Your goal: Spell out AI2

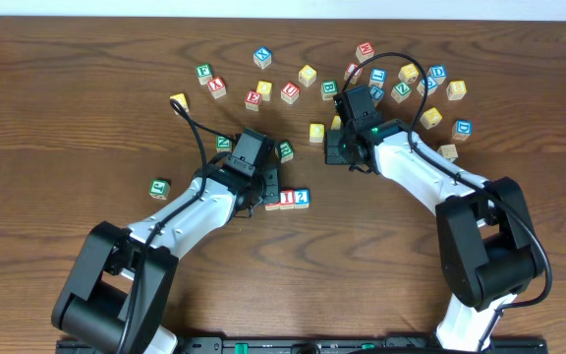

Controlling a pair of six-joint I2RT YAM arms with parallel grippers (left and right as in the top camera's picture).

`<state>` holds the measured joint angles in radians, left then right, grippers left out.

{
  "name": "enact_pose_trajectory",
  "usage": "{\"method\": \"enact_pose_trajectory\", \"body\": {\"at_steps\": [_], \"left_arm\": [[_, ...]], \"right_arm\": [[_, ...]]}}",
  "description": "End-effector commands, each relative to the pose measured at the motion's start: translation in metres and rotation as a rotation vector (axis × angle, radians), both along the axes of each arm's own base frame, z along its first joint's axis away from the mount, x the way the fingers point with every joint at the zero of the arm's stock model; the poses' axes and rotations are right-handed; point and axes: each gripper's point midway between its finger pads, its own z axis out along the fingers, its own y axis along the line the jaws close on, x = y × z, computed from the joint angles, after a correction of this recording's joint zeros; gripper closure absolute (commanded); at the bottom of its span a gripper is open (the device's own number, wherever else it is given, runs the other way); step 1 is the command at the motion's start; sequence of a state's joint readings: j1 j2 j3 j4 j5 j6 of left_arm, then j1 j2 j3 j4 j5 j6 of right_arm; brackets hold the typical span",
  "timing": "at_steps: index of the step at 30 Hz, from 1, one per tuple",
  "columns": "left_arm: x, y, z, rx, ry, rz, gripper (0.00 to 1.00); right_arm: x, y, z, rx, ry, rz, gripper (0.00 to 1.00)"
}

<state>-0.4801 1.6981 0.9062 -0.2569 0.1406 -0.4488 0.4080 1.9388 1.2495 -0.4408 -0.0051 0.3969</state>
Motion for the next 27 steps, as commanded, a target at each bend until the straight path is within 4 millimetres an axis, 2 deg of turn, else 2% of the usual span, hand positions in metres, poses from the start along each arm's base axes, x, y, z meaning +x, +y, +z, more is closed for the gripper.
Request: {"method": "enact_pose_trajectory", "body": {"at_steps": [1, 27], "left_arm": [[0.0071, -0.009, 0.0054, -0.027, -0.008, -0.005, 0.93], [0.0054, -0.0151, 0.0069, -0.055, -0.003, -0.031, 0.93]], "right_arm": [[0.0046, 0.0021, 0.0004, 0.0, -0.005, 0.009, 0.99], [0.0044, 0.0021, 0.0003, 0.0, -0.005, 0.009, 0.99]]}}
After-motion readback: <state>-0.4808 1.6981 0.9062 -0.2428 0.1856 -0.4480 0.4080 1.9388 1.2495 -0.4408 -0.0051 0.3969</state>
